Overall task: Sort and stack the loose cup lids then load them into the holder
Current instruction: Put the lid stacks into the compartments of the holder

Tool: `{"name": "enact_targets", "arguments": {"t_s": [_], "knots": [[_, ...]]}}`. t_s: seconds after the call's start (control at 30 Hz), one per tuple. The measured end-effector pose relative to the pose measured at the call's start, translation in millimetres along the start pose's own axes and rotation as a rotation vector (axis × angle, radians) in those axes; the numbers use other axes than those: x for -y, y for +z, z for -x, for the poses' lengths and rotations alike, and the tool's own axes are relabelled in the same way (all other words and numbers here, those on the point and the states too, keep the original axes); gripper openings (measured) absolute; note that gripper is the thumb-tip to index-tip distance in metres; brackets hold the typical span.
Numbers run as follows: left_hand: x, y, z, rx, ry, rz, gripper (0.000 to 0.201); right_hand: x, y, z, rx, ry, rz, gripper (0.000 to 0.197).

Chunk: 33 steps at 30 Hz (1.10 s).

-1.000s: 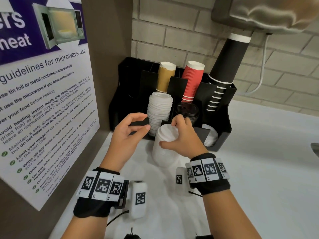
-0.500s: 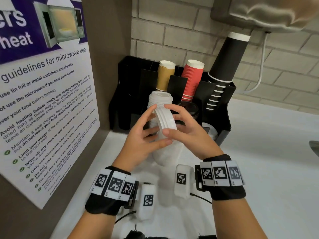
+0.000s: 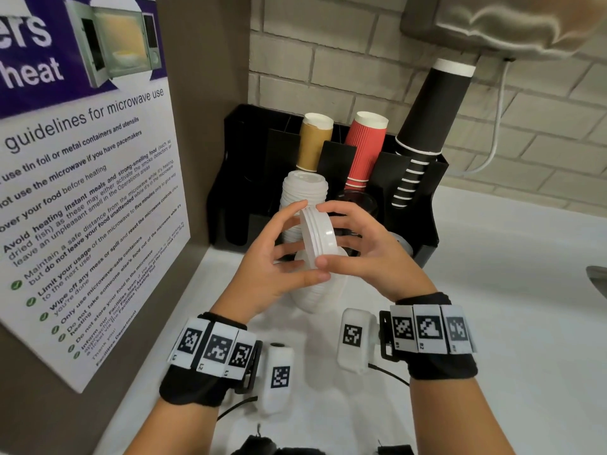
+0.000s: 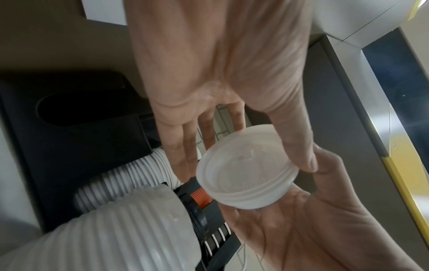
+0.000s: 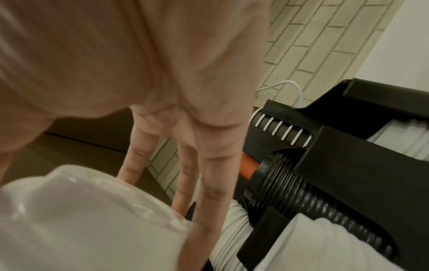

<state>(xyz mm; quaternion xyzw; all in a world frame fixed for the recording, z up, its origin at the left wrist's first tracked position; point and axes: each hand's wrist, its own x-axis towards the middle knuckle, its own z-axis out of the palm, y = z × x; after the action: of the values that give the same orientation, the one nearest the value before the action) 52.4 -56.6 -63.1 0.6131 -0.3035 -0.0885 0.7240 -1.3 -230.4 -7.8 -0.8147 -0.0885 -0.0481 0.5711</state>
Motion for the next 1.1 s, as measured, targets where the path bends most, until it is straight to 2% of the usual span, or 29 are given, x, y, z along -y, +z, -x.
{"name": "enact_targets", "arguments": {"t_s": [0.27, 0.37, 0.43, 0.53, 0.57, 0.63, 0.7, 0.83, 0.97, 1.1], "knots": [[2.3, 1.8, -1.4, 0.014, 0.007, 0.0, 0.091, -5.1, 6.7, -3.0, -0.046, -0.056, 0.07, 0.057], [3.2, 0.0, -2.3, -0.001, 0.013, 0.012, 0.083, -6.0, 5.5, -3.3, -0.094, -0.098, 0.032, 0.056], [2.6, -3.1, -3.3, -0.066, 0.008, -0.003, 0.069, -4.8, -5.5, -5.2, -0.244, -0.133, -0.018, 0.053], [0.5, -10.7, -4.1, -0.176, 0.01, -0.049, 0.055, -7.6, -45.4, -13.6, -0.583, -0.173, -0.011, 0.049], [0.2, -13.6, -4.2, -0.207, 0.009, -0.055, 0.054, -11.6, -61.9, -17.5, -0.655, -0.161, 0.04, 0.049], [0.8, -17.7, -5.0, -0.25, 0.01, -0.065, 0.051, -24.6, -93.0, -25.5, -0.707, -0.07, 0.211, 0.052], [1.2, -19.7, -5.9, -0.27, 0.013, -0.077, 0.047, -40.2, -116.6, -31.3, -0.661, 0.066, 0.389, 0.054], [3.5, -20.5, -7.1, -0.28, 0.014, -0.111, 0.034, -62.6, -136.2, -35.9, -0.442, 0.279, 0.593, 0.061], [4.0, -19.5, -7.0, -0.287, 0.013, -0.133, 0.033, -70.5, -135.4, -41.6, -0.26, 0.366, 0.946, 0.077], [2.2, -16.7, -6.0, -0.306, 0.016, -0.142, 0.031, -71.5, -135.0, -48.5, -0.11, 0.389, 1.173, 0.08]]}}
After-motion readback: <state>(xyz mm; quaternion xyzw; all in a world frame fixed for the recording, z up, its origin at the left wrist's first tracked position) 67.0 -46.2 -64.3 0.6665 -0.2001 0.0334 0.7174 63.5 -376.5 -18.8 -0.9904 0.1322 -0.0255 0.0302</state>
